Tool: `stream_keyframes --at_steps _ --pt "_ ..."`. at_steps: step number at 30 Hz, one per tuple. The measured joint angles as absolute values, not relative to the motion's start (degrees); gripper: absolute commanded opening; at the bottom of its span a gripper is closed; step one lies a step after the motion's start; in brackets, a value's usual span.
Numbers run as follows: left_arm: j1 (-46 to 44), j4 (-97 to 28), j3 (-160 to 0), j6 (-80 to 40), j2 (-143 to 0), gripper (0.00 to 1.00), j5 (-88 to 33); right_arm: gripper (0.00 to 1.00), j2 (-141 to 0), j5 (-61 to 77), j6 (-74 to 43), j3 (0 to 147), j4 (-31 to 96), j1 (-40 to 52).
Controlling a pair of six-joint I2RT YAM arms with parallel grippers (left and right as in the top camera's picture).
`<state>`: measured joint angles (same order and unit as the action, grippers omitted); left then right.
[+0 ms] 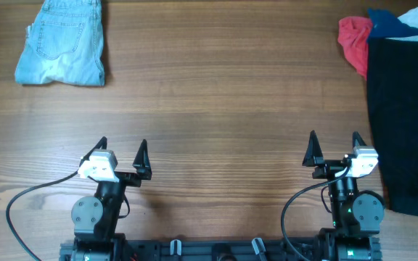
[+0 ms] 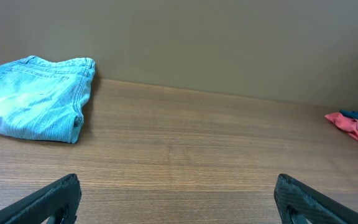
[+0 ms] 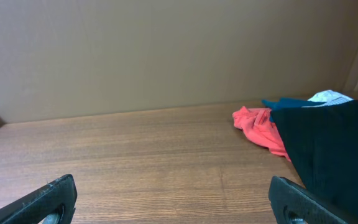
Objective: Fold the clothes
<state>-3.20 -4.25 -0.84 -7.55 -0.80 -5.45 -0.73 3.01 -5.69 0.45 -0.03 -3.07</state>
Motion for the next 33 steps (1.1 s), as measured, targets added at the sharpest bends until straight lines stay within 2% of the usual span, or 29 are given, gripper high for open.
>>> stream_keyframes --at_steps 19,24,29,31,33 --pt "-3.2 -4.25 -0.84 -7.53 -0.8 1.0 -5.45 1.0 -0.73 3.01 -5.74 0.45 -0.05 -3.07" --pt "-3.2 -4.25 -0.84 -7.55 -0.8 1.0 -5.45 1.0 -0.73 4.97 -17.17 0.4 -1.3 -3.07" --pt "-3.2 -4.25 -0.84 -7.55 -0.8 1.0 -5.45 1.0 -0.93 4.95 -32.64 0.34 -15.73 -3.07" --pt "-3.2 -4.23 -0.86 -7.53 -0.78 1.0 -5.45 1.0 -1.23 4.95 -32.25 0.51 -24.38 -3.11" --pt "-3.2 -4.25 -0.86 -7.55 -0.8 1.0 -5.45 1.0 -4.34 3.27 -27.38 3.79 -26.04 -3.11"
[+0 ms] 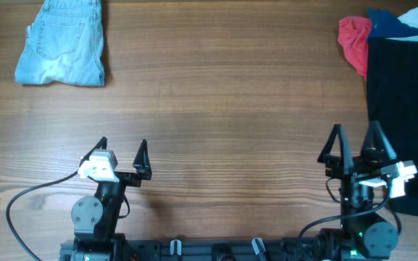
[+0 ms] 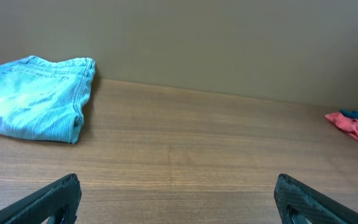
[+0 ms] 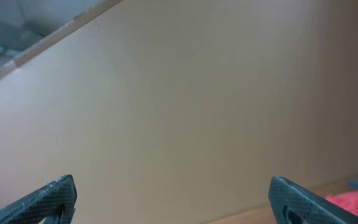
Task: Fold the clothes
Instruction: 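Reach the right gripper into the clothes pile and grasp the black trousers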
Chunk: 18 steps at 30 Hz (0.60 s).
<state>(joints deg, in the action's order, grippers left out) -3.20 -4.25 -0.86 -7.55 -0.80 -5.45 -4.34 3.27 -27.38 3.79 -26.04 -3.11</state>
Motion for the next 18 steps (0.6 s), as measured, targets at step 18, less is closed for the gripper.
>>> stream_keyframes --at_steps 18 --pt "-3.2 -4.29 -0.91 -7.53 -0.8 1.0 -5.87 0.99 -106.02 -10.61 -1.5 87.29 21.82 -11.22"
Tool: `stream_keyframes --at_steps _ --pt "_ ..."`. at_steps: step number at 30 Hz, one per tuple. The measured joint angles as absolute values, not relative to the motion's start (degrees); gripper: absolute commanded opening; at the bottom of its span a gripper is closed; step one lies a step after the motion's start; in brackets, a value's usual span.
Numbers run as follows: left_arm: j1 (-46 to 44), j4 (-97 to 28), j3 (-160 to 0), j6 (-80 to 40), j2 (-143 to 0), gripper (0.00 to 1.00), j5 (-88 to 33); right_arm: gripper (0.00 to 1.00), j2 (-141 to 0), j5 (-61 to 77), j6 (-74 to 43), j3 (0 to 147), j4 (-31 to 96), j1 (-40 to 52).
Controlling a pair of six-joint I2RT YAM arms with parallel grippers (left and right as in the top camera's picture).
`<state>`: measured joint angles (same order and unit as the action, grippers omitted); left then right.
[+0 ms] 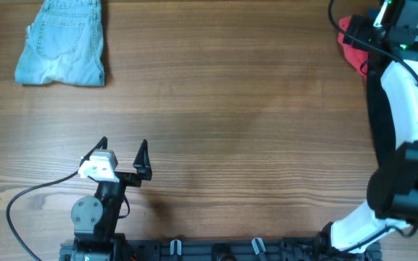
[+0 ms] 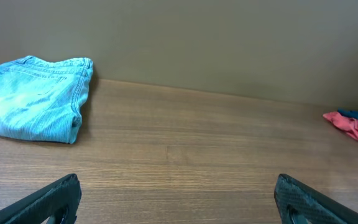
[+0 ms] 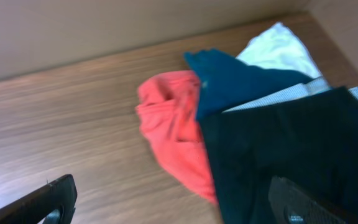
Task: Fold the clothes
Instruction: 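Reach the right gripper into the clothes pile and grasp the black trousers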
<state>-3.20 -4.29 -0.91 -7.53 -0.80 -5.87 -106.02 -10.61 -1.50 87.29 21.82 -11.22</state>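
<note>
A pile of unfolded clothes lies at the table's far right: a red garment [image 3: 173, 134], a dark blue one [image 3: 229, 81], a white one [image 3: 278, 50] and a large black one [image 3: 291, 143]. My right gripper [image 3: 176, 208] hangs open above the pile, over the edge where red meets black, holding nothing. In the overhead view the right arm [image 1: 405, 94] reaches across the black garment [image 1: 377, 138] to the red one [image 1: 353, 40]. Folded light-blue jeans [image 1: 62, 43] lie at the far left. My left gripper [image 1: 122, 154] stands open near the front edge, empty.
The wooden table [image 1: 231, 109] stretches between jeans and pile. A plain wall [image 2: 197, 37] rises behind the far edge. The arm bases and a cable [image 1: 20, 203] sit along the front edge.
My right gripper was low at the front right, tilted up at the wall. Now the arm is stretched to the far right corner, looking down on the clothes pile. The left arm has not moved.
Both grippers first rested open near the front edge, level with the table. Then the right one had turned and tilted upward beside the black garment. Now it is open over the pile at the far right. Jeans and pile lie unchanged.
</note>
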Motion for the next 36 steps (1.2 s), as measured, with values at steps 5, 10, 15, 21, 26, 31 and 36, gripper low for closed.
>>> stream_keyframes --at_steps 5,10,15,21,26,31,36 --pt "-3.2 -4.29 -0.91 -7.53 -0.8 1.0 -5.85 0.93 -117.19 -19.44 1.02 87.59 13.67 -12.88" --pt "-3.2 -4.29 -0.91 -7.53 -0.8 1.0 -5.85 0.92 -123.7 -25.54 3.81 87.59 7.29 -12.88" --pt "-3.2 -4.29 -0.91 -7.53 -0.8 1.0 -5.87 0.89 -127.81 -27.05 5.5 87.59 4.89 -12.91" --pt "-3.2 -4.29 -0.91 -7.53 -0.8 1.0 -5.85 0.58 -129.45 -28.69 5.69 87.59 4.58 -13.63" --pt "-3.2 -4.27 -0.91 -7.53 -0.8 1.0 -5.85 0.23 -129.45 -28.82 3.6 87.59 4.64 -14.2" --pt "-3.2 -4.27 -0.91 -7.53 -0.8 1.0 -5.85 0.06 -129.45 -28.82 -1.83 87.61 6.15 -14.2" --pt "-3.2 -4.29 -0.91 -7.53 -0.8 1.0 -5.85 0.04 -128.86 -27.92 -4.95 87.85 8.84 -14.2"
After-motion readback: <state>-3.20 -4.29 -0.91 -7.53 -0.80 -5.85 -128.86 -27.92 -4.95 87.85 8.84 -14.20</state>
